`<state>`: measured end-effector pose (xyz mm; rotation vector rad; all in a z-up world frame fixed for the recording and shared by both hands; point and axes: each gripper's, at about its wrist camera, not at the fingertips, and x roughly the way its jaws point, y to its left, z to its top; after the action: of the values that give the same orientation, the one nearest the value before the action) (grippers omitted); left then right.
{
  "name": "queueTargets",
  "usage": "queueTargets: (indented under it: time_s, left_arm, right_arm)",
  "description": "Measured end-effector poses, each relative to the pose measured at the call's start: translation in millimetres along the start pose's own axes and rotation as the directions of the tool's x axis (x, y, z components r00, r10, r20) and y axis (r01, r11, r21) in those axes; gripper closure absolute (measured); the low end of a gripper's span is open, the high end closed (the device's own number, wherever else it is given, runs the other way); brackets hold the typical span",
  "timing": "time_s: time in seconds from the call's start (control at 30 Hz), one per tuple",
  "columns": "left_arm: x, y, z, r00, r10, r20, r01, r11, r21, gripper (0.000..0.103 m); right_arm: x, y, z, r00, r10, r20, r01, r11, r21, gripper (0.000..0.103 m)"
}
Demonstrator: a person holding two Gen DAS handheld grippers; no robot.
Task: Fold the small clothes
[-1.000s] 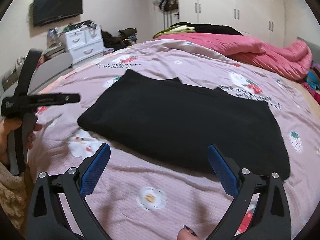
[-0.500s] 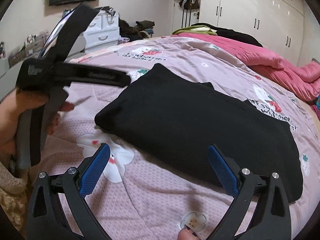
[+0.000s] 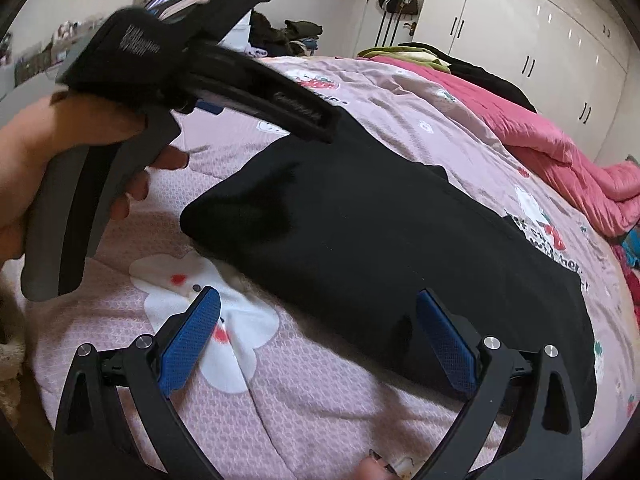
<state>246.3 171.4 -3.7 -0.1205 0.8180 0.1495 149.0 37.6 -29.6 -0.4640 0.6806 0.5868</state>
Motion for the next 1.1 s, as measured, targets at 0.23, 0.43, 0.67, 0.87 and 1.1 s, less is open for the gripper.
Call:
queueTargets:
  time_s: [0.23,0.43,0.67,0.87,1.1]
  left_arm:
    - [6.9,4.1,9.4,1.000,0.000,-0.006,0.000,1.000,-0.012,0.010]
    - [14.0,10.6,14.3,1.000,0.002,-0.019,-0.002,1.000,-0.031,0.010]
    - [19.5,15.0,14.1,0.999,0.001,-0.037,-0.002,0.999,-0.041,0.010]
    - [25.2,16.1,14.5,0.999,-0.008,-0.051,0.005,0.999,-0.051,0.010]
    - [34.7,17.6,18.6,0.993,-0.088,-0.082,0.079,0.992,-0.098,0.010]
  right_arm:
    - [18.2,7.9,6.7,0.999,-0.031,-0.038,0.029,0.999,-0.041,0.005]
    - [34.9,11.2,18.6,0.996,-0.066,-0.055,0.061,0.995,-0.076,0.005]
    - [51.1,17.8,30.9,0.991,-0.126,-0.049,0.118,0.982,-0.145,0.005]
    - [56.2,19.9,36.6,0.985,-0.172,-0.020,0.167,0.973,-0.162,0.007]
    - [44.2,23.3,33.1,0.981,-0.183,0.060,0.191,0.965,-0.181,0.078]
